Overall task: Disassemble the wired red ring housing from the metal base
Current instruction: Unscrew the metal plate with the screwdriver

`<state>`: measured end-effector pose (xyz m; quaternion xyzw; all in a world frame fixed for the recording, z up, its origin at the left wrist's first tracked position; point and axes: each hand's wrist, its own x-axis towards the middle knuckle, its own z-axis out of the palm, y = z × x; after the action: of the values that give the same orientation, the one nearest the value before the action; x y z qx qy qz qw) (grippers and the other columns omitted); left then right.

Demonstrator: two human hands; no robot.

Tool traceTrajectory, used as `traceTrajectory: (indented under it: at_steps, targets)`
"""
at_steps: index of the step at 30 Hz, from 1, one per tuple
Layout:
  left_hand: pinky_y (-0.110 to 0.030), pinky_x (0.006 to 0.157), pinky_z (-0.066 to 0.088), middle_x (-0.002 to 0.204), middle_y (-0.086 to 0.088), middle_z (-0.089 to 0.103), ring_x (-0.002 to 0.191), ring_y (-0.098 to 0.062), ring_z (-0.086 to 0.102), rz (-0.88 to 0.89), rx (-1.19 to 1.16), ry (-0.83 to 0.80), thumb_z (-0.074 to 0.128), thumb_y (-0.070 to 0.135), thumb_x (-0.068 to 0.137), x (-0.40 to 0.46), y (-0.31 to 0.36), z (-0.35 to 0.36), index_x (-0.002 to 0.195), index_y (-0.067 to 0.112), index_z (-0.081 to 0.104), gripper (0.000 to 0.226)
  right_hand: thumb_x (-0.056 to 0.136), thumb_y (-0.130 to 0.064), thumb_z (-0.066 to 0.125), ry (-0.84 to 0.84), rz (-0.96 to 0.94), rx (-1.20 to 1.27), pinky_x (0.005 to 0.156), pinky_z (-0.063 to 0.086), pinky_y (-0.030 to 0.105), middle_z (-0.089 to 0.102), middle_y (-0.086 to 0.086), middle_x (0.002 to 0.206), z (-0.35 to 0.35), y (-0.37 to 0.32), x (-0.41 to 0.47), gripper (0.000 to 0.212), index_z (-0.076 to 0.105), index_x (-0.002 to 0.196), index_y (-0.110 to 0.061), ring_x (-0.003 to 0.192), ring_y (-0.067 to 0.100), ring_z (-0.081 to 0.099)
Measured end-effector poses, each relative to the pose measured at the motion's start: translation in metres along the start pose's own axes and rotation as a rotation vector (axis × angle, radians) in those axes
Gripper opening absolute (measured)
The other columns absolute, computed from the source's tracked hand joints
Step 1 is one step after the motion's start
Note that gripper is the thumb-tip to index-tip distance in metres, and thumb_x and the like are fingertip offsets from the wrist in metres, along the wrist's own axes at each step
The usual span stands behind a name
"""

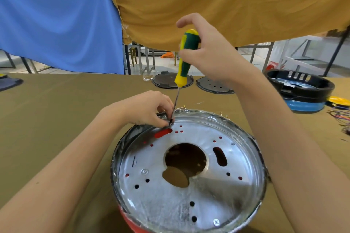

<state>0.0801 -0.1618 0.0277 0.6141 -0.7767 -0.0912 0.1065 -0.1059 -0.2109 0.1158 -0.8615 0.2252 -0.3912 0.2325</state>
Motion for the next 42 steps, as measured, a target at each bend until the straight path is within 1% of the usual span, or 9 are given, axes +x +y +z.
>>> traceTrajectory:
  at_steps: [3, 7, 13, 18, 20, 25, 30, 34, 42]
  targets:
    - [-0.006, 0.080, 0.034, 0.108, 0.024, 0.059, 0.105, 0.002, 0.055, -0.004, -0.008, 0.000, 0.072, 0.025, 0.083, 0.000, -0.001, 0.000, 0.089, 0.028, 0.076, 0.008, 0.090, -0.017, 0.062, -0.058, 0.060, 0.096, 0.081, 0.057, 0.044, 0.058, 0.012, 0.101, -0.001, -0.002, -0.001, 0.041, 0.047, 0.127, -0.027, 0.087, 0.028, 0.059]
    - [-0.004, 0.077, 0.034, 0.104, 0.026, 0.058, 0.100, 0.004, 0.055, -0.002, -0.015, 0.002, 0.073, 0.026, 0.083, -0.001, 0.000, 0.001, 0.087, 0.028, 0.075, 0.005, 0.093, -0.049, 0.062, 0.018, 0.008, -0.151, 0.055, 0.032, 0.017, 0.037, -0.009, 0.082, 0.004, 0.001, 0.000, 0.043, 0.046, 0.127, -0.027, 0.066, 0.007, 0.040]
    - [-0.008, 0.077, 0.034, 0.100, 0.027, 0.056, 0.093, 0.004, 0.055, 0.003, -0.007, 0.015, 0.074, 0.027, 0.083, -0.002, 0.002, 0.000, 0.077, 0.031, 0.070, 0.009, 0.088, -0.004, 0.060, 0.012, 0.047, 0.078, 0.080, 0.054, 0.036, 0.058, 0.017, 0.112, -0.003, 0.003, -0.001, 0.047, 0.046, 0.127, -0.027, 0.082, 0.017, 0.055]
    - [-0.001, 0.075, 0.034, 0.100, 0.026, 0.057, 0.094, 0.009, 0.054, 0.002, -0.008, 0.007, 0.073, 0.027, 0.084, -0.001, 0.001, 0.000, 0.087, 0.026, 0.075, 0.004, 0.094, -0.045, 0.061, 0.017, 0.006, -0.129, 0.061, 0.036, 0.021, 0.042, -0.011, 0.079, 0.004, 0.003, 0.002, 0.045, 0.045, 0.130, -0.023, 0.069, 0.004, 0.043]
    - [-0.002, 0.076, 0.034, 0.100, 0.027, 0.057, 0.094, 0.010, 0.054, 0.004, -0.008, 0.001, 0.073, 0.027, 0.084, -0.001, 0.001, 0.000, 0.088, 0.026, 0.076, 0.005, 0.096, -0.040, 0.061, 0.044, -0.016, -0.171, 0.057, 0.034, 0.018, 0.041, -0.009, 0.076, 0.006, 0.005, 0.001, 0.041, 0.046, 0.129, -0.021, 0.066, 0.006, 0.040]
    - [-0.006, 0.078, 0.035, 0.105, 0.027, 0.057, 0.098, 0.006, 0.056, -0.005, -0.032, 0.002, 0.073, 0.021, 0.082, -0.002, -0.001, -0.004, 0.089, 0.026, 0.076, 0.009, 0.087, -0.003, 0.059, -0.020, 0.042, 0.065, 0.078, 0.057, 0.038, 0.055, 0.002, 0.109, -0.004, 0.001, 0.000, 0.051, 0.044, 0.128, -0.028, 0.087, 0.018, 0.060]
    - [-0.007, 0.084, 0.037, 0.107, 0.022, 0.060, 0.104, 0.002, 0.057, -0.008, -0.046, -0.026, 0.073, 0.022, 0.083, -0.002, 0.000, -0.003, 0.091, 0.026, 0.076, 0.010, 0.092, -0.029, 0.065, -0.021, 0.010, -0.057, 0.085, 0.054, 0.041, 0.062, 0.008, 0.110, 0.002, -0.002, -0.001, 0.039, 0.046, 0.126, -0.024, 0.093, 0.025, 0.061]
    - [0.000, 0.079, 0.037, 0.108, 0.018, 0.064, 0.106, 0.001, 0.058, -0.006, -0.042, 0.003, 0.073, 0.027, 0.084, -0.001, 0.001, 0.001, 0.087, 0.030, 0.075, 0.004, 0.096, -0.025, 0.063, -0.004, -0.040, -0.044, 0.087, 0.052, 0.040, 0.062, 0.007, 0.109, 0.003, -0.001, -0.001, 0.036, 0.046, 0.127, -0.021, 0.096, 0.023, 0.061]
    - [-0.035, 0.077, 0.057, 0.095, 0.002, 0.071, 0.080, -0.018, 0.066, -0.020, -0.115, 0.109, 0.067, 0.026, 0.087, -0.002, 0.004, 0.000, 0.093, 0.014, 0.067, 0.014, 0.096, -0.018, 0.061, 0.161, -0.114, 0.069, 0.085, 0.054, 0.026, 0.060, 0.007, 0.111, -0.005, -0.004, 0.001, 0.031, 0.047, 0.124, -0.017, 0.094, 0.015, 0.060]
